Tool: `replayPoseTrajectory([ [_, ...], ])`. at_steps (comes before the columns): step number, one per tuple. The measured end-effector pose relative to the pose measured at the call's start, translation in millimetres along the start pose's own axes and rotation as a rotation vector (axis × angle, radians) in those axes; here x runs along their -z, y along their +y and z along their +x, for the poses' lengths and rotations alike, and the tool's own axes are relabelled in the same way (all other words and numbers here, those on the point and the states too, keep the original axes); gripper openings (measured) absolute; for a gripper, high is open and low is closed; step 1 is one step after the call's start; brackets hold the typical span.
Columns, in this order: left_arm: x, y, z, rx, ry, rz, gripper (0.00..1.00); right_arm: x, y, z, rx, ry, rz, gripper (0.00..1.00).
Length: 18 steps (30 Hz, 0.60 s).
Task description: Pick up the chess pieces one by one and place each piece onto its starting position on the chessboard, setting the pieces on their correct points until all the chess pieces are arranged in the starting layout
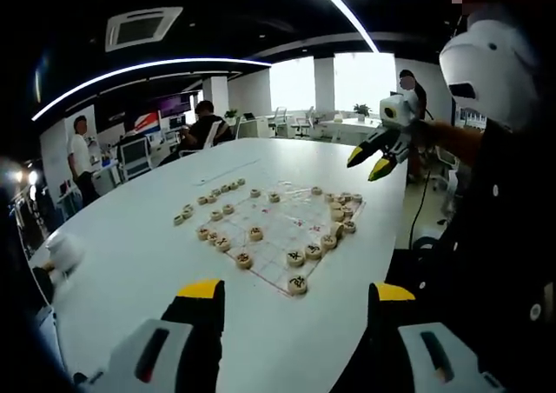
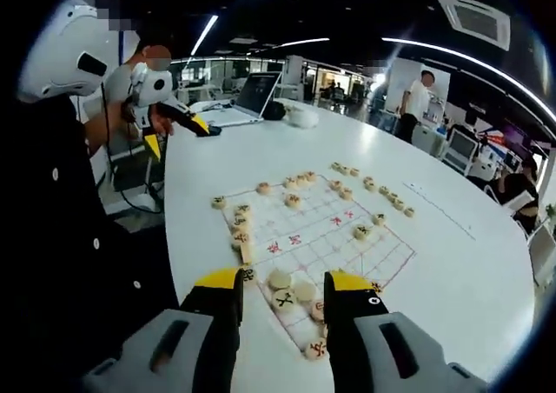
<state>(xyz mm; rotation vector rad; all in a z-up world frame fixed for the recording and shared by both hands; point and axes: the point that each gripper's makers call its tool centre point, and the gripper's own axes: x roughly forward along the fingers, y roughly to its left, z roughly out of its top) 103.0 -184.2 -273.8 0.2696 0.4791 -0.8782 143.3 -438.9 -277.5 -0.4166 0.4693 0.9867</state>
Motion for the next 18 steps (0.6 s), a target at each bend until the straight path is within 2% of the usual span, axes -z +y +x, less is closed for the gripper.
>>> replayPoseTrajectory([
  [11, 10.2, 8.5, -13.9, -0.049, -0.007, -0.023, 0.67, -29.6, 20.5, 33.5, -0.106, 0.019, -0.101, 0.38],
  [18, 15.3, 10.0, -21.3, -0.064, -0.016, -0.036, 0.67, -41.9, 43.0, 74.3, -0.215, 0.067, -0.18, 0.38],
])
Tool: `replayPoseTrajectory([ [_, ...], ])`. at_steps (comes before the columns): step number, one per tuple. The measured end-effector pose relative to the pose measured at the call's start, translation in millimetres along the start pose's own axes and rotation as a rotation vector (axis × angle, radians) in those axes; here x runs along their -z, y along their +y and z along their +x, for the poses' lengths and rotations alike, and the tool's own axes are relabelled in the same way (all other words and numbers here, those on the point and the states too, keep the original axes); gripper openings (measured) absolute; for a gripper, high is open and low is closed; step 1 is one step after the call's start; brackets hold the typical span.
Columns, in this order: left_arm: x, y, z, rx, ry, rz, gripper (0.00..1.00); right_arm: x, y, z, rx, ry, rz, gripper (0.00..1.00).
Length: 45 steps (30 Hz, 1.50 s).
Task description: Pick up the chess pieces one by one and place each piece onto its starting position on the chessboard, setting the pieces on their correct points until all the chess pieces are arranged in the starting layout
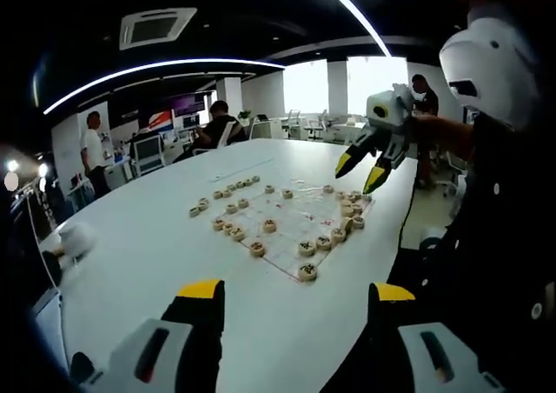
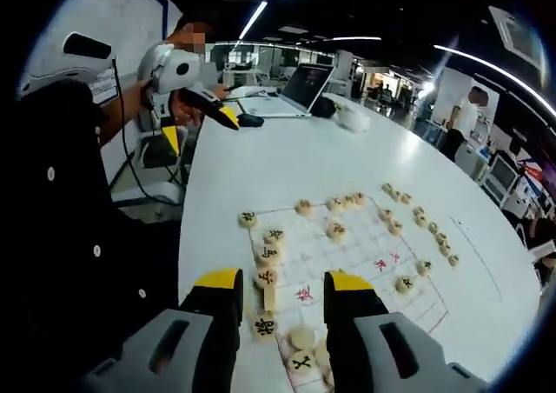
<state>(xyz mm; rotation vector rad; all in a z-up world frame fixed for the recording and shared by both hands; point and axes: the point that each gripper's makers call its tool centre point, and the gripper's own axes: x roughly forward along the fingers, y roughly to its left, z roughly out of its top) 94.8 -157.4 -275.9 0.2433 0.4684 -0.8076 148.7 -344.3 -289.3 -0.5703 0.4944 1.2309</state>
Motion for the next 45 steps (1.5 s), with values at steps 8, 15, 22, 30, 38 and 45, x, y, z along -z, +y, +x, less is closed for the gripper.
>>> replayPoseTrajectory([
  [8, 4.7, 0.9, -4.1, -0.008, -0.008, -0.012, 0.67, -11.0, 9.5, 45.5, -0.107, 0.073, -0.076, 0.36],
  [15, 7.1, 3.4, -7.4, -0.015, -0.01, -0.019, 0.67, -9.1, 15.1, 85.4, -0.16, 0.16, -0.134, 0.33],
  [22, 11.1, 5.1, -8.5, -0.017, -0.008, -0.028, 0.67, -0.8, 11.8, 103.4, -0.171, 0.206, -0.14, 0.31],
  [30, 12.2, 6.9, -6.0, -0.014, 0.001, -0.033, 0.67, 3.4, 6.2, 103.1, -0.171, 0.211, -0.105, 0.31],
  [38, 11.4, 5.1, -3.0, -0.007, 0.002, -0.033, 0.67, 6.3, 9.1, 105.9, -0.184, 0.226, -0.108, 0.3],
  [45, 12.1, 5.4, -5.8, -0.015, 0.002, -0.035, 0.67, 10.1, 10.6, 108.9, -0.186, 0.24, -0.104, 0.26],
])
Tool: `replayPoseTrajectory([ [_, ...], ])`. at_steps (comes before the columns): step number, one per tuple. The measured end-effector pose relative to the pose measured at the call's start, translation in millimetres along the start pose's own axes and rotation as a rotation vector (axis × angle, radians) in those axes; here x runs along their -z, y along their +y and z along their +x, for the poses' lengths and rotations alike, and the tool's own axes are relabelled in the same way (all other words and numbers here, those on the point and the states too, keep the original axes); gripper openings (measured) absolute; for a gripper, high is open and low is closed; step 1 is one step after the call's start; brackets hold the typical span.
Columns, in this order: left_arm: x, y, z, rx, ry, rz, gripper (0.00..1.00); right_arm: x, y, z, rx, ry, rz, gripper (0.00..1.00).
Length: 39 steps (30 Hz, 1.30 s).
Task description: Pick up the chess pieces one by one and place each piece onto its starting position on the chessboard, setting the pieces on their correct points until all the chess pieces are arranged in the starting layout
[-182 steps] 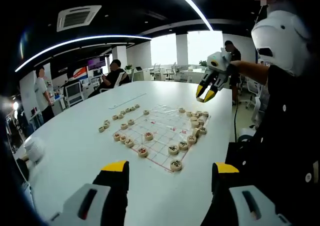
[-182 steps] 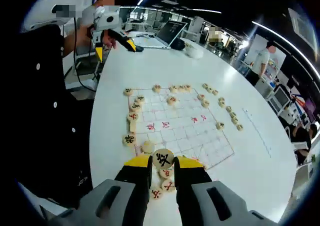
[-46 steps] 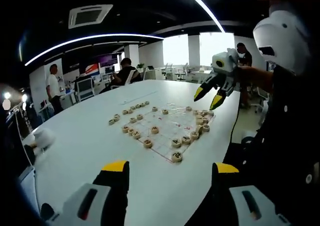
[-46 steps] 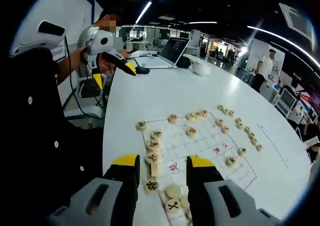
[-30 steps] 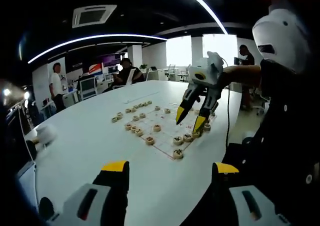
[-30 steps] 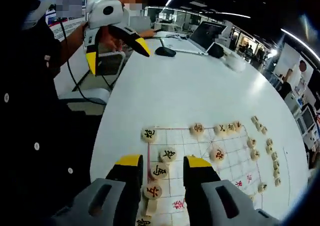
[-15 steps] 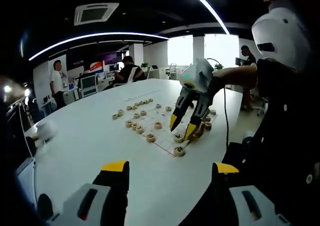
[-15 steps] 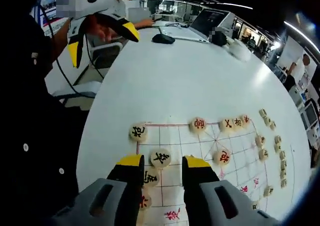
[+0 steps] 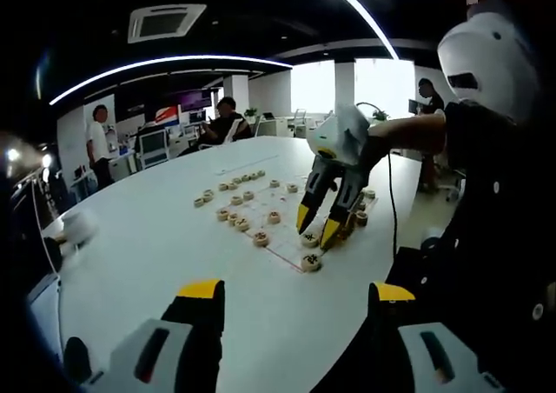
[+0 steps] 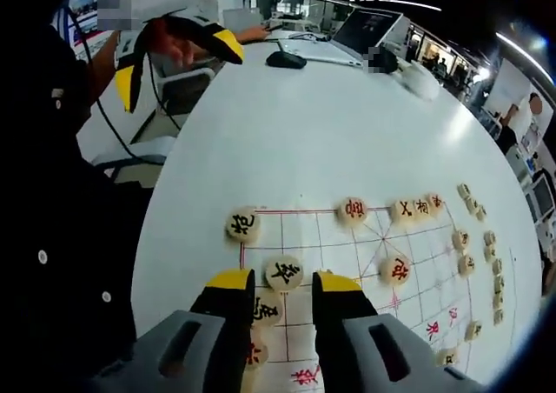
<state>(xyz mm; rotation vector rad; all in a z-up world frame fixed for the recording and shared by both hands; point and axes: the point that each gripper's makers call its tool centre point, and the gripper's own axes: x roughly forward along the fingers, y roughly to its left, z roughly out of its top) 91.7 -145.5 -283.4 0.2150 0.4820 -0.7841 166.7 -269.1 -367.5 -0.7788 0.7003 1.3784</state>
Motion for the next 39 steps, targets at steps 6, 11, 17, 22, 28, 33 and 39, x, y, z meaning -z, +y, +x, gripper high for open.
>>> replayPoseTrajectory([
  [6, 1.2, -1.1, -0.2, 0.001, 0.0, -0.001, 0.67, 0.5, 0.9, 0.6, -0.003, 0.004, 0.0, 0.23],
  [11, 1.7, -0.7, -0.5, -0.001, -0.001, -0.003, 0.67, 0.7, 1.0, 1.0, -0.003, 0.006, -0.006, 0.19],
  [17, 1.5, -1.1, -0.5, 0.002, -0.002, -0.003, 0.67, -3.3, 0.5, -2.8, 0.007, -0.007, -0.013, 0.19],
  [22, 1.1, -0.2, 0.9, 0.003, -0.001, -0.002, 0.67, -10.5, -5.1, -22.4, 0.041, -0.064, 0.013, 0.19],
  [28, -2.5, 0.6, 4.7, 0.013, -0.004, 0.005, 0.67, -5.6, -12.2, -58.8, 0.126, -0.141, 0.07, 0.19],
  [33, -6.7, 1.0, 11.1, 0.025, -0.001, 0.014, 0.67, 6.5, -14.6, -96.7, 0.224, -0.214, 0.132, 0.19],
  [39, -16.3, -1.5, 19.6, 0.049, -0.002, 0.037, 0.67, 32.9, -10.8, -135.4, 0.348, -0.267, 0.172, 0.19],
])
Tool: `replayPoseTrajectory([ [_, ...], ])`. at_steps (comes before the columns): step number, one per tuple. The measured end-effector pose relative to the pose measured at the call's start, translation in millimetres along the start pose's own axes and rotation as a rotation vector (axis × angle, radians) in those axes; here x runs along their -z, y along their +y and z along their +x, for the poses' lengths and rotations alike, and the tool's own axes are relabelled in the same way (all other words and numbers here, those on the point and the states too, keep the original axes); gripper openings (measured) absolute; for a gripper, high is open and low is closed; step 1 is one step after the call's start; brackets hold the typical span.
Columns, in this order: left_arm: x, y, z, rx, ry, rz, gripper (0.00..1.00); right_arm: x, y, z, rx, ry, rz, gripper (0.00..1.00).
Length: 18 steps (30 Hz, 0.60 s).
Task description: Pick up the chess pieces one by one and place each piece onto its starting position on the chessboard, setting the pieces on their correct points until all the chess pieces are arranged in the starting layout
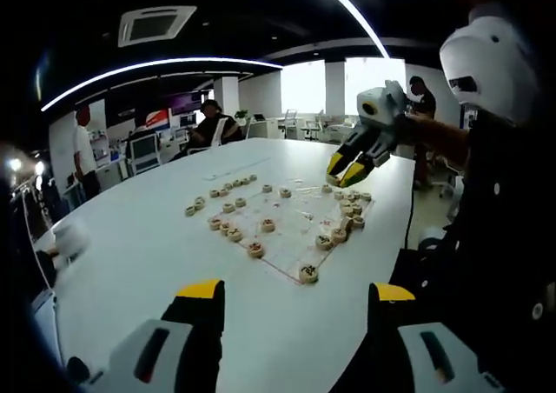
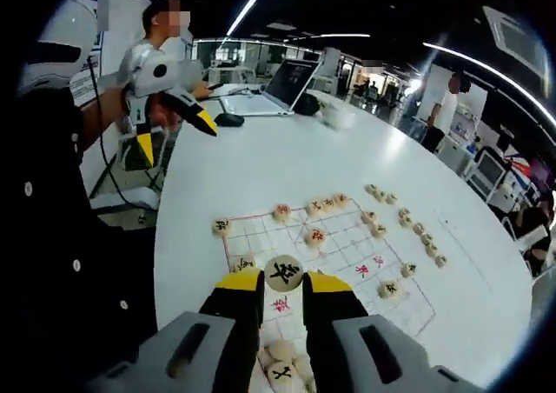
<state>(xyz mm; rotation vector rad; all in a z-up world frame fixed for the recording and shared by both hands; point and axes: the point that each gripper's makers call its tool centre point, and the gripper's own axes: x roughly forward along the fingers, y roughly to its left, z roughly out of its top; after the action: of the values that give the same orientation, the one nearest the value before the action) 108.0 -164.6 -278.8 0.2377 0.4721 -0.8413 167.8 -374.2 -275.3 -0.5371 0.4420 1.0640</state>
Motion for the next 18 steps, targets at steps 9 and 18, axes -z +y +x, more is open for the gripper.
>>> replayPoseTrajectory([
  [9, -8.7, -4.4, 9.5, 0.024, 0.002, 0.021, 0.67, 28.4, -1.5, -47.2, 0.117, -0.038, 0.129, 0.19],
  [18, -10.6, -4.0, 10.4, 0.025, 0.005, 0.025, 0.67, 38.6, -7.9, -57.9, 0.152, -0.03, 0.168, 0.19],
])
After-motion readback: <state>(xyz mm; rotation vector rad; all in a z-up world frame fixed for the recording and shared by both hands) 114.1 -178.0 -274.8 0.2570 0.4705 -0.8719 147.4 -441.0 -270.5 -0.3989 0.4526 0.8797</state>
